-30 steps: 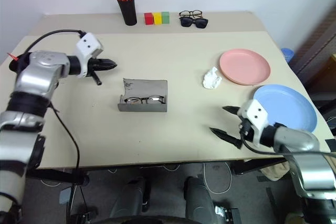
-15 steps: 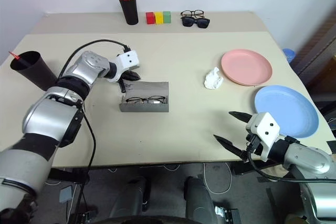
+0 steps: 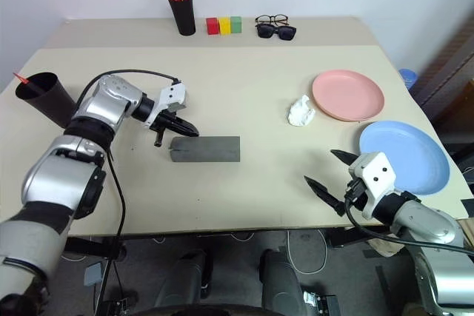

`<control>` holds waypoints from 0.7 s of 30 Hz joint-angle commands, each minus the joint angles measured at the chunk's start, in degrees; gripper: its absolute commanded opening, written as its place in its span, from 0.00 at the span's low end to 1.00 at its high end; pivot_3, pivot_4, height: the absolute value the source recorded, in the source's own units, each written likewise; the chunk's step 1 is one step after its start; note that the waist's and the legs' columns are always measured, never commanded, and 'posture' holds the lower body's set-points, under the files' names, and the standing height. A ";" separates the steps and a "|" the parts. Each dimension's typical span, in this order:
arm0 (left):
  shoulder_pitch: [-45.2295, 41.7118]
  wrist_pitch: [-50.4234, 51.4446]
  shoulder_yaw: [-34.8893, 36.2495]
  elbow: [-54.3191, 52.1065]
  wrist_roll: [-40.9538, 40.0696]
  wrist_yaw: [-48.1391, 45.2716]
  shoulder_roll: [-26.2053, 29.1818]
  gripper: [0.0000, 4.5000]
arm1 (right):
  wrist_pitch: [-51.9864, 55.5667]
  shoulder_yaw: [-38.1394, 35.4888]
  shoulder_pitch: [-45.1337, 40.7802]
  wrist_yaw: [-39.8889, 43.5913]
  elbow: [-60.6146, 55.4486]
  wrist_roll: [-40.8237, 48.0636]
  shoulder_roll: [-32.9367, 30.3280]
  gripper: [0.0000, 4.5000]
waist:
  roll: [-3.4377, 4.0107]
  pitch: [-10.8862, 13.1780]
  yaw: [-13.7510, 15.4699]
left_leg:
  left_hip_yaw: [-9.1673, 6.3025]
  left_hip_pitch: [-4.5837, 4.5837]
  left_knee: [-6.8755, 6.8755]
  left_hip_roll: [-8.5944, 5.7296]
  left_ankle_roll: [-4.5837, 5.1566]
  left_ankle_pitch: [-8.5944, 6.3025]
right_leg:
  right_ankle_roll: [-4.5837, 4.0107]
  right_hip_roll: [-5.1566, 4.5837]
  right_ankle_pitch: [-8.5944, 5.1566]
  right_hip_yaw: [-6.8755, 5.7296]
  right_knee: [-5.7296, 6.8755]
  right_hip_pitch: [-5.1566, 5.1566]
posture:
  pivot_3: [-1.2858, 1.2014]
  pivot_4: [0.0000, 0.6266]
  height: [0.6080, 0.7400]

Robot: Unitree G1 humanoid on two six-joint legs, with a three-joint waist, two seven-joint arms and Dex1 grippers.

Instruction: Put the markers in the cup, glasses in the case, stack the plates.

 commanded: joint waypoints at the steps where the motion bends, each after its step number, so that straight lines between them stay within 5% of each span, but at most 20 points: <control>1: 5.06 3.91 -0.92 -8.23 -0.64 -0.21 0.31 0.01 | 0.63 -2.77 -2.13 -4.33 1.13 -0.34 0.96 1.00 | 0.03 -0.03 0.00 | 0.00 0.02 0.00 0.00 0.00 0.00 | 0.00 0.00 0.00 0.00 0.00 0.02 | 0.52 0.24 1.00; 5: 5.29 8.72 5.43 -17.10 -7.87 2.61 -0.38 0.01 | 1.78 -3.01 -3.96 -7.49 4.33 -2.35 0.32 1.00 | 0.01 -0.02 0.01 | -0.01 0.06 0.02 0.00 0.00 0.00 | 0.00 0.01 0.00 0.00 0.04 0.05 | 0.52 0.24 1.00; 8: 4.05 21.35 9.74 -29.17 -17.45 0.95 -1.42 0.01 | 4.04 -3.45 -5.70 -9.38 8.69 -3.61 -0.78 1.00 | -0.07 0.04 0.08 | -0.05 -0.07 0.07 0.00 0.01 0.01 | 0.00 0.01 0.00 -0.01 0.06 -0.03 | 0.52 0.24 1.00; 13: 9.19 30.41 3.73 -46.87 -20.98 1.46 -2.17 0.01 | 4.85 -2.37 -8.97 -10.76 16.93 -5.80 -1.70 1.00 | 0.20 -0.11 -0.07 | -0.04 0.05 0.01 -0.04 0.01 0.00 | 0.04 -0.01 -0.02 0.02 0.03 0.08 | 0.52 0.24 1.00; 16: 12.56 28.11 -0.53 -49.58 -19.27 3.53 -2.97 0.19 | 4.02 -0.92 -10.71 -11.64 20.35 -7.63 -1.37 1.00 | 0.42 -0.24 -0.40 | -0.03 0.20 0.00 -0.04 0.02 0.01 | 0.04 0.01 -0.03 0.04 0.09 0.15 | 0.52 0.24 1.00; 21: 14.15 27.35 -3.97 -50.45 -18.86 6.61 -4.24 0.74 | 4.42 0.70 -12.52 -12.83 23.06 -9.14 -0.67 1.00 | 0.41 -0.21 -0.40 | -0.05 0.19 0.06 -0.03 0.03 0.02 | 0.02 0.04 -0.03 0.04 0.18 0.13 | 0.52 0.24 1.00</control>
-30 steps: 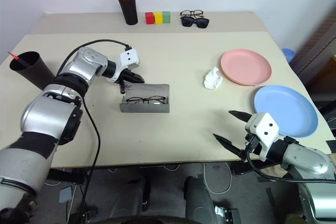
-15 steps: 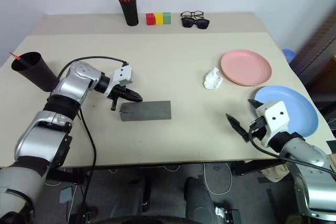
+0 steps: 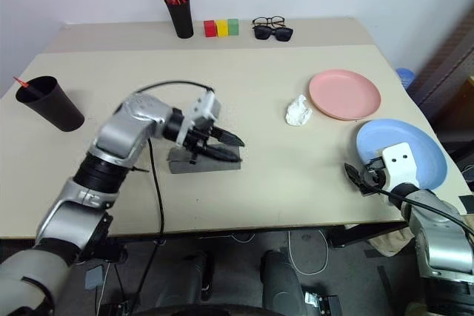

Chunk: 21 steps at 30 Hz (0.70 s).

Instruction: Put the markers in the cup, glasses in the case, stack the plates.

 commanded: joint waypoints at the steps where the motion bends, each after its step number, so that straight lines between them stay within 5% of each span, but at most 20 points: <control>1: -1.12 -0.41 -0.26 -2.91 -0.34 1.98 -0.25 0.86 | -0.03 0.34 -1.21 -0.69 -0.41 -0.64 -0.06 1.00 | 0.00 0.00 0.10 | 0.01 0.00 0.00 0.00 0.00 0.00 | 0.00 -0.01 0.00 0.01 -0.02 0.00 | 0.52 0.24 1.00; 2: -1.16 -0.15 -0.43 -3.28 -0.57 2.52 -0.36 0.98 | 0.16 0.48 -1.28 -0.72 -0.44 -0.63 0.00 1.00 | 0.00 0.00 0.17 | 0.00 -0.02 0.00 0.00 0.00 0.00 | 0.00 -0.01 0.00 0.01 -0.03 0.00 | 0.52 0.24 1.00; 5: -1.91 -0.12 -0.40 -2.71 -0.28 5.40 -1.37 0.99 | 1.49 0.39 -1.77 -1.21 -0.10 -0.24 0.39 1.00 | 0.00 0.00 0.28 | 0.00 -0.04 -0.01 0.00 0.00 0.00 | 0.00 -0.01 0.00 0.00 -0.07 0.00 | 0.52 0.24 1.00; 14: -1.97 0.86 -0.27 -3.49 -1.61 6.63 -1.18 1.00 | 3.59 1.11 -2.44 -1.59 -0.55 -1.03 -0.15 0.01 | -0.01 -0.01 0.15 | 0.00 -0.05 0.00 -0.01 0.00 0.00 | 0.00 -0.01 0.00 0.00 -0.08 0.00 | 0.52 0.24 1.00; 21: -1.47 1.06 0.28 -3.54 -2.04 8.24 -0.98 1.00 | 1.71 1.52 -4.10 -2.51 -2.07 -2.78 -0.30 0.01 | -0.02 -0.01 0.20 | 0.00 -0.05 0.00 -0.01 0.00 0.00 | 0.01 -0.01 0.00 0.00 -0.11 0.01 | 0.52 0.24 1.00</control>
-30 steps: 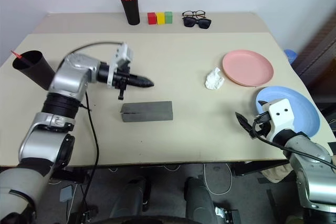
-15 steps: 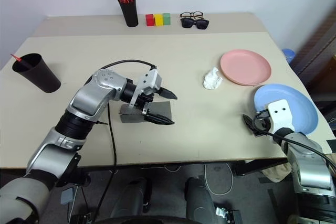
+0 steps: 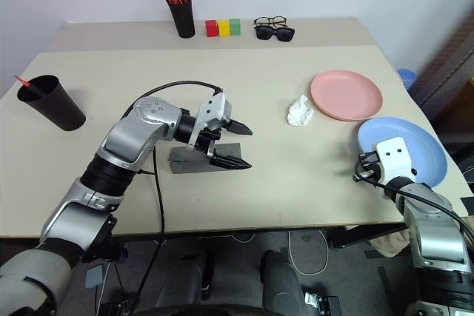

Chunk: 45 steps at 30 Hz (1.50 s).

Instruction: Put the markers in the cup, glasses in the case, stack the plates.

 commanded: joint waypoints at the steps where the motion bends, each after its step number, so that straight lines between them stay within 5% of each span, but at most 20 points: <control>1: -0.71 0.21 1.20 -1.91 -1.24 0.85 0.28 1.00 | -0.78 -0.47 -2.06 -0.51 -1.98 0.21 -0.07 0.01 | 0.00 0.00 -0.11 | 0.00 0.00 0.00 0.00 0.00 0.00 | 0.00 0.00 0.00 0.00 0.00 0.00 | 0.52 0.24 1.00; 9: -0.71 1.31 3.33 -1.93 -2.69 4.71 0.34 1.00 | -0.86 0.97 -15.24 0.25 0.40 1.11 -1.20 0.01 | 0.03 0.02 -0.17 | -0.01 0.00 -0.04 0.00 0.00 0.00 | 0.00 0.01 0.01 0.00 0.02 -0.03 | 0.52 0.24 1.00; 25: 3.20 6.89 6.36 -8.92 -5.35 11.33 3.15 1.00 | -22.51 12.56 -48.28 8.43 41.96 -6.41 0.02 0.01 | 0.07 0.09 -0.56 | 0.01 -0.02 -0.09 -0.02 0.00 0.00 | 0.03 0.00 0.02 0.00 -0.02 -0.06 | 0.52 0.24 1.00; 35: 6.46 10.87 8.00 -14.36 -7.30 14.80 5.99 1.00 | -33.14 14.73 -55.84 9.42 59.15 -9.22 3.23 0.01 | 0.09 0.12 -1.66 | -0.01 -0.02 -0.14 -0.03 0.00 0.01 | 0.20 0.00 0.11 0.01 0.01 -0.07 | 0.52 0.24 1.00; 38: 6.82 11.74 8.36 -15.12 -7.78 15.69 6.68 1.00 | -34.84 15.07 -57.13 9.34 63.22 -10.12 3.71 0.20 | 0.09 0.12 -1.72 | -0.01 -0.01 -0.15 -0.03 0.00 0.01 | 0.20 0.00 0.11 0.01 0.02 -0.07 | 0.52 0.24 1.00; 45: 7.39 12.85 9.09 -15.84 -8.90 17.08 8.31 1.00 | -37.10 14.85 -58.58 5.80 68.01 -11.76 4.11 0.99 | 0.10 0.12 -1.72 | -0.02 0.00 -0.17 -0.03 0.00 0.01 | 0.19 0.00 0.10 0.01 0.02 -0.07 | 0.52 0.24 1.00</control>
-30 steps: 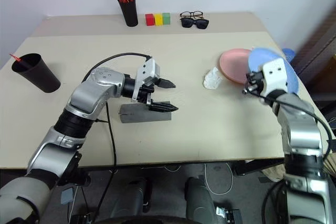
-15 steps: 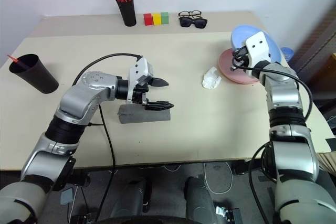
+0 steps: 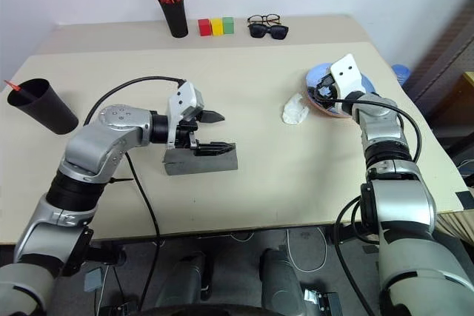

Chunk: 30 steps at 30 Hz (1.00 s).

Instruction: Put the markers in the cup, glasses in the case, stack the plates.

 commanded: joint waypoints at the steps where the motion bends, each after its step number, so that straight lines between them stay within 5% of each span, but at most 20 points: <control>1: 0.19 0.32 1.93 -2.30 -1.14 0.93 0.60 1.00 | -1.10 -1.48 -2.38 -1.39 -0.87 0.85 0.36 0.99 | 0.00 0.00 0.00 | 0.00 0.00 0.01 0.00 0.00 0.00 | 0.00 0.00 0.00 0.00 0.00 0.00 | 0.52 0.24 1.00; 8: 0.76 -0.26 3.50 0.17 -1.30 3.23 1.17 1.00 | 5.32 -3.87 1.49 5.39 -10.66 7.03 5.05 0.99 | 0.01 0.00 -0.15 | -0.02 0.04 -0.02 0.00 0.00 0.00 | 0.08 0.01 0.04 0.00 0.08 0.00 | 0.52 0.24 1.00; 14: 2.09 0.32 7.45 1.27 -1.92 5.54 3.22 1.00 | 9.87 -3.73 6.92 2.76 -17.16 8.07 9.36 0.99 | 0.01 0.00 0.08 | -0.04 0.06 -0.02 0.00 0.00 0.00 | 0.09 0.01 0.03 0.00 0.15 0.00 | 0.52 0.24 1.00; 28: 6.17 4.07 11.50 -4.90 -4.25 9.08 7.25 1.00 | 7.70 -2.79 7.31 -0.61 -7.74 5.55 11.87 0.99 | 0.02 0.01 -0.02 | -0.04 0.06 -0.03 0.00 0.00 0.00 | 0.09 0.01 0.03 0.00 0.14 -0.01 | 0.52 0.24 1.00; 30: 6.31 4.11 11.61 -5.01 -4.47 9.51 7.45 1.00 | 7.37 -2.70 7.22 -0.42 -7.21 5.50 12.14 0.88 | 0.02 0.01 -0.03 | -0.04 0.06 -0.02 0.00 0.00 0.00 | 0.09 0.01 0.03 0.00 0.14 -0.01 | 0.52 0.24 1.00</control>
